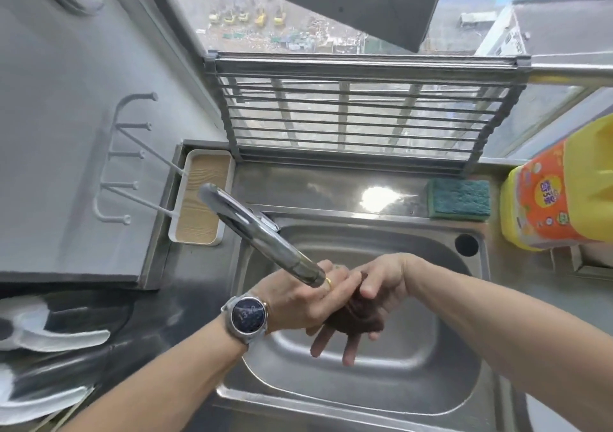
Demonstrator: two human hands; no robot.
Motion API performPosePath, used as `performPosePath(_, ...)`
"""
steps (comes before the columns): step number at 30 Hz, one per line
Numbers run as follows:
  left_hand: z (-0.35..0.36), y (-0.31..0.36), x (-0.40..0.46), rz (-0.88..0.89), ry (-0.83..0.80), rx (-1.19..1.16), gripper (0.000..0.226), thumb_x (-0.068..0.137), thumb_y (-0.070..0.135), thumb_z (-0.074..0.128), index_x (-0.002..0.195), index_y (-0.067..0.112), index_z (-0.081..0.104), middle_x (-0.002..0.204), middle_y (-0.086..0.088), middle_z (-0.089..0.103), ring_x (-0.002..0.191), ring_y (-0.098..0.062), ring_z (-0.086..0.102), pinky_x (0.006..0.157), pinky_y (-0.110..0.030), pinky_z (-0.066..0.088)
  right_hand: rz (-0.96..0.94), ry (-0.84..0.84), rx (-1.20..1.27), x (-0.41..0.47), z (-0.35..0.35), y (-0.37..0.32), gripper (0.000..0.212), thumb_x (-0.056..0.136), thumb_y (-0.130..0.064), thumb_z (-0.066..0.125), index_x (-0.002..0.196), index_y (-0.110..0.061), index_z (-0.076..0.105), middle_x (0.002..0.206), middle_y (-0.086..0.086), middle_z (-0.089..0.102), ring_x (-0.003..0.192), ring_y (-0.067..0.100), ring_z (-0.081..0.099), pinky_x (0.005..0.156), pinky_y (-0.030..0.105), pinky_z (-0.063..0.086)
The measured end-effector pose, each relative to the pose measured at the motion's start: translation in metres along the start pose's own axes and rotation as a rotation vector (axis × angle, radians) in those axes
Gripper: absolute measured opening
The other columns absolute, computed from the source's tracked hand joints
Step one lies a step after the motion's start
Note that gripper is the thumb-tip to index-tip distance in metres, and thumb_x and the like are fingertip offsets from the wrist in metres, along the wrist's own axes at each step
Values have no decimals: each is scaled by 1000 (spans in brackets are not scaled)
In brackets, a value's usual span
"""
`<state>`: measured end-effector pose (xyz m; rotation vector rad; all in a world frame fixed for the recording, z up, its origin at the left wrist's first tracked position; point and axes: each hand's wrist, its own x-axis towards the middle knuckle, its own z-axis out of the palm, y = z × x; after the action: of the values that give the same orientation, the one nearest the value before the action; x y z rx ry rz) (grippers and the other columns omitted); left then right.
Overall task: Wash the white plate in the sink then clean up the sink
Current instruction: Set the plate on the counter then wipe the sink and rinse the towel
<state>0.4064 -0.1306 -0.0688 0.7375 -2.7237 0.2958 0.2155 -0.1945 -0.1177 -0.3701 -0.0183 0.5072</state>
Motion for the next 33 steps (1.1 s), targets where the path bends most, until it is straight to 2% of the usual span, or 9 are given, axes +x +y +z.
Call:
performPosePath(3, 8, 5, -5, -117, -69, -58, 28, 100, 2, 51, 118, -2, 72, 88, -6, 73, 68, -21, 64, 68, -32, 54, 99, 160, -150, 17, 5, 0, 70, 82, -25, 76, 141, -5, 44, 125, 12, 66, 68, 5, 62, 44, 8, 38)
performPosePath(6, 15, 16, -12, -253, -207, -33, 31, 92, 0, 48, 97, 5, 78, 70, -2, 66, 57, -18, 61, 57, -28, 49, 281, 514, -359, 33, 13, -3, 22, 78, -20, 76, 97, -17, 68, 72, -3, 63, 49, 6, 47, 44, 17, 29)
performPosePath(8, 12, 21, -7, -363, -331, -151, 3, 73, 10, 69, 74, 12, 71, 58, -1, 63, 46, -20, 61, 41, -26, 46, 400, 814, -580, 39, 7, -4, 23, 67, -30, 83, 69, -19, 63, 63, 3, 59, 49, 17, 49, 48, 26, 34)
performPosePath(9, 11, 23, -3, -467, -431, -198, 12, 64, 16, 81, 70, 13, 70, 59, -2, 66, 49, -22, 65, 41, -25, 44, 445, 935, -746, 44, 4, -5, 28, 62, -34, 84, 65, -16, 63, 64, 6, 64, 53, 25, 57, 50, 29, 43)
performPosePath(11, 15, 29, 1, -723, -756, -317, 20, 77, 26, 79, 92, 15, 74, 89, -8, 76, 82, -29, 74, 62, -32, 52, 534, 1108, -1137, 53, -3, -2, 37, 54, -43, 79, 78, -16, 70, 78, 7, 74, 73, 30, 71, 65, 38, 61)
performPosePath(13, 21, 39, 0, -926, -903, -401, 24, 90, 27, 57, 110, 19, 68, 111, -10, 75, 104, -38, 70, 79, -39, 53, 554, 1253, -1416, 58, -4, 9, 36, 62, -42, 69, 89, -19, 69, 88, 6, 73, 84, 31, 71, 71, 35, 60)
performPosePath(19, 33, 44, 2, -1129, -945, -749, 12, 73, 25, 47, 64, 18, 51, 95, -16, 74, 89, -42, 67, 69, -34, 51, 391, 1296, -1908, 51, -6, 30, 15, 72, -27, 60, 79, -16, 68, 81, 5, 72, 78, 35, 68, 60, 31, 48)
performPosePath(24, 34, 48, 9, -1510, -820, -1221, 15, 73, 6, 63, 62, 16, 60, 46, 0, 46, 37, -14, 36, 42, -18, 26, 315, 1304, -1994, 39, -11, 41, 37, 50, -54, 77, 61, -22, 64, 53, -3, 64, 48, 22, 64, 42, 20, 37)
performPosePath(33, 37, 56, 2, -1743, -764, -1518, 34, 75, -4, 62, 57, 19, 44, 48, 0, 34, 38, -13, 28, 43, -14, 19, 117, 1489, -2015, 43, -10, 54, 19, 66, -41, 55, 61, -23, 61, 52, -5, 61, 40, 18, 60, 44, 19, 22)
